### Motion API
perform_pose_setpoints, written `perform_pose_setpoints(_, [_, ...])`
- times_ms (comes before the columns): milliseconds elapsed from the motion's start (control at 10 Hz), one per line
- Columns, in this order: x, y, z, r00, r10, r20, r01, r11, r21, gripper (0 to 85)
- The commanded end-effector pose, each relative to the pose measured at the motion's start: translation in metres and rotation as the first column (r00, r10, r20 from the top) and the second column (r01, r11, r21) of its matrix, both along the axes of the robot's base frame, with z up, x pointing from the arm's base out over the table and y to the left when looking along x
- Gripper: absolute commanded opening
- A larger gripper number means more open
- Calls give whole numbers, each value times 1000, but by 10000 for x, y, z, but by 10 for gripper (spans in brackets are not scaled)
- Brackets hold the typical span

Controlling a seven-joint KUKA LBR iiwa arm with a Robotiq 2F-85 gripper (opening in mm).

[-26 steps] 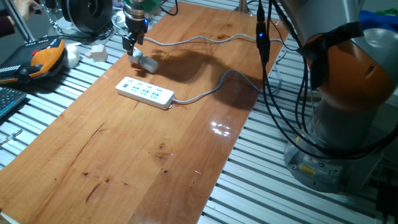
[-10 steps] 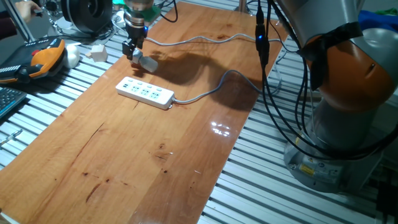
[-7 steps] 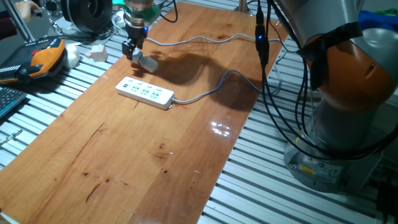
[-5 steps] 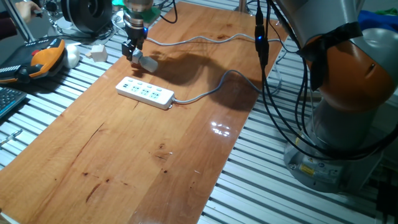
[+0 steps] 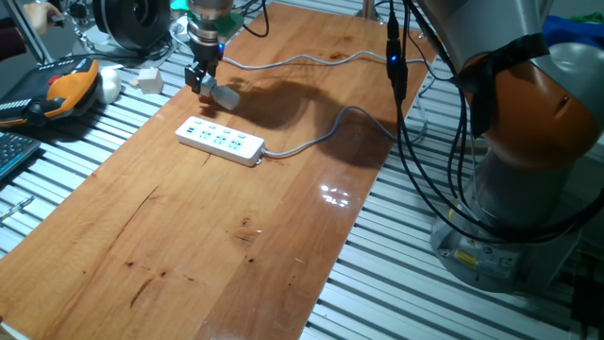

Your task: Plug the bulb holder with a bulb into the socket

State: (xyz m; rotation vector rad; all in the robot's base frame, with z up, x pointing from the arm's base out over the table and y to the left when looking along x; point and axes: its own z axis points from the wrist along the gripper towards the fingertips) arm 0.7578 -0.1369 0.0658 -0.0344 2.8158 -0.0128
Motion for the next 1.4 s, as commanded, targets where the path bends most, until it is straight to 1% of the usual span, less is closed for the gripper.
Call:
perform_pose_setpoints(0, [2,-7,1,1000,0,0,0,1000,0,680])
perform_pose_setpoints(300, [6,-15,-11,1000,2,2,-2,1000,-4,680])
perform_pose_setpoints(400, [5,-15,-19,1000,0,2,0,1000,-3,510])
perform_pose_setpoints(1300, [6,-9,-30,1000,5,6,-4,1000,-8,510])
